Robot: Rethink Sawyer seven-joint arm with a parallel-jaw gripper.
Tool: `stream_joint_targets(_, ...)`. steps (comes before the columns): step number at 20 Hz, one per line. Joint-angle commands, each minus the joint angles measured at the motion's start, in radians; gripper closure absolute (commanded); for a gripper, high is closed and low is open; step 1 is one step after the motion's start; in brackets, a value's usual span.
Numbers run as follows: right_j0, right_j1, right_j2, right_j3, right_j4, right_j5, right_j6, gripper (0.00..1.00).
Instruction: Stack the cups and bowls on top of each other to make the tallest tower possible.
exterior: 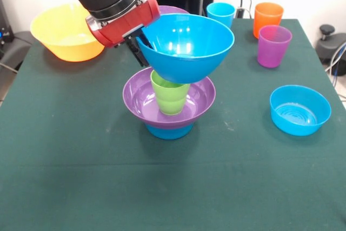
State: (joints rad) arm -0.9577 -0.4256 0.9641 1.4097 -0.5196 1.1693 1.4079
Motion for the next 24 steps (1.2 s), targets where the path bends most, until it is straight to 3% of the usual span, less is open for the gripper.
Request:
stream_joint_targets(1,0.014,0.025,-0.001,-0.06,-0.072,0.002,-0.351,1.0)
stream_joint_targets(24,0.017,0.017,-0.008,-0.102,-0.081,0.075,-0.4,1.0)
